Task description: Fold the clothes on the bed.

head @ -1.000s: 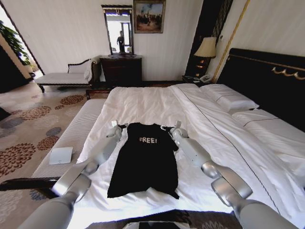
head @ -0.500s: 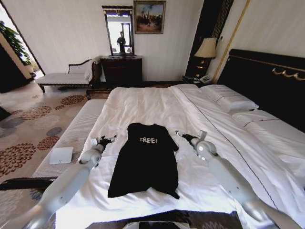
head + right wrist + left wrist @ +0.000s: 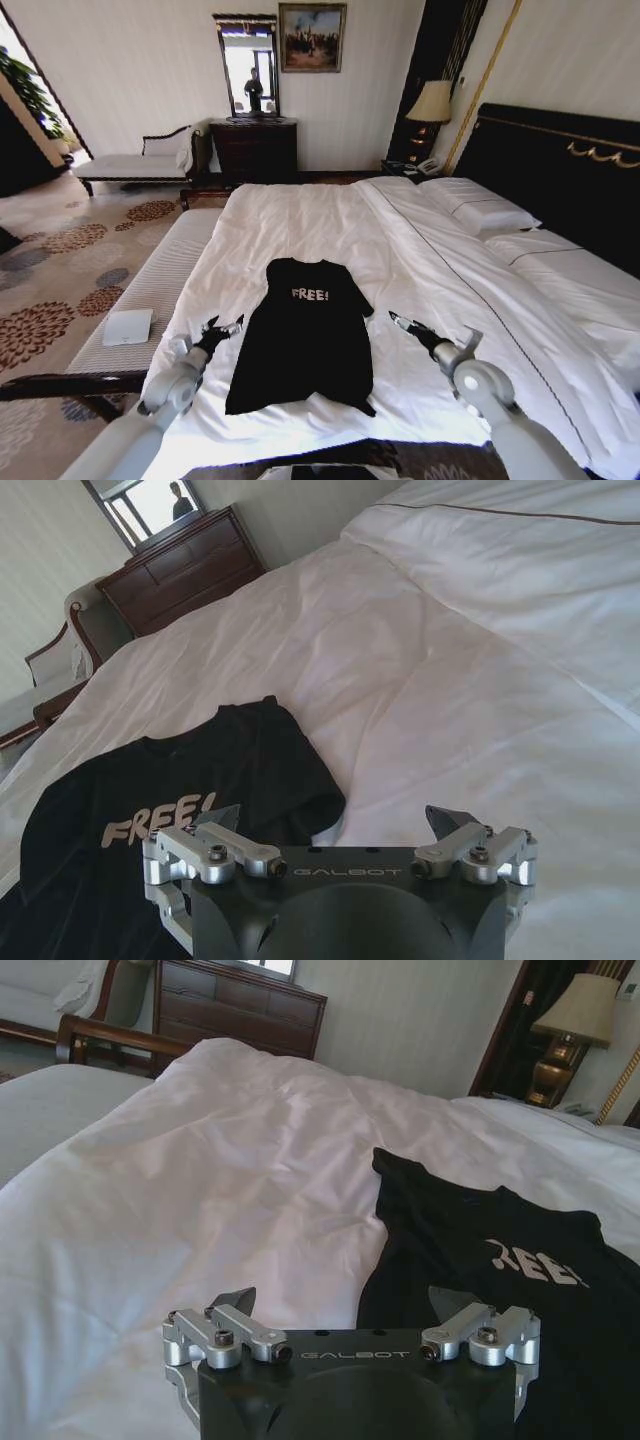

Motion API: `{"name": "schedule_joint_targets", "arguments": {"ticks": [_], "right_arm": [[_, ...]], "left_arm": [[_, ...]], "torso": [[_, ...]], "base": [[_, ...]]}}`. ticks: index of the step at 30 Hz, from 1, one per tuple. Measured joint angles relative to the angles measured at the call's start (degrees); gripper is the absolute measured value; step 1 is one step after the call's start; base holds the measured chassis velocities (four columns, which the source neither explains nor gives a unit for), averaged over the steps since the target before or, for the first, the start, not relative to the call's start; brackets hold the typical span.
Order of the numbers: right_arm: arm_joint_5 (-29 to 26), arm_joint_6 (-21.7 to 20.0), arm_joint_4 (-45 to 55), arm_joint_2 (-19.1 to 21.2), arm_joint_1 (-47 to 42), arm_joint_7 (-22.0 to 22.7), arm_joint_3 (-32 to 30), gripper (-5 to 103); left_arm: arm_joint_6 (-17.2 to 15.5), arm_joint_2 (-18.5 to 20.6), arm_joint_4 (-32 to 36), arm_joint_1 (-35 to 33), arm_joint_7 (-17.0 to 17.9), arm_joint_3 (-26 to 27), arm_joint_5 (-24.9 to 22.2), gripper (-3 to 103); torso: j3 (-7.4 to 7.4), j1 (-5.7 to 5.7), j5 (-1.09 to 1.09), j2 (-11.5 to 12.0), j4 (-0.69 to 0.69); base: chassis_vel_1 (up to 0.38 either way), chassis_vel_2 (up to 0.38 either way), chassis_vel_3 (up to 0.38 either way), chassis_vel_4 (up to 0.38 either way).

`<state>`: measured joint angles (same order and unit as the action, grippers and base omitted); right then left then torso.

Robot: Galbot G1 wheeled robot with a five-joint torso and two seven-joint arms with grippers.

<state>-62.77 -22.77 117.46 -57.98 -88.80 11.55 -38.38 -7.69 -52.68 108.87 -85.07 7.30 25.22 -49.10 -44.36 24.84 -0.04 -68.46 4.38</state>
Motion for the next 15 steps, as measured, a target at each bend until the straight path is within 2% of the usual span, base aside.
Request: {"name": "schedule_joint_targets", "arguments": {"ticks": [6, 15], "right_arm": [[1.1, 0.0, 3.9, -5.0, -7.2, -0.9, -3.8, 100], [4.8, 0.3, 3.8, -12.3, -11.6, -0.9, -4.1, 100]], "left_arm": [[0.1, -2.3, 3.7, -7.6, -1.1, 4.8, -1.8, 99], [-0.5, -4.6, 9.9, -24.3, -1.7, 11.5, -9.3, 98]], "torso": [[-0.01, 0.02, 0.00, 0.0, 0.03], [-0.01, 0.02, 0.01, 0.0, 0.01]], "base": [[0.000, 0.000, 0.000, 0.000], [0.000, 0.000, 0.000, 0.000]]}}
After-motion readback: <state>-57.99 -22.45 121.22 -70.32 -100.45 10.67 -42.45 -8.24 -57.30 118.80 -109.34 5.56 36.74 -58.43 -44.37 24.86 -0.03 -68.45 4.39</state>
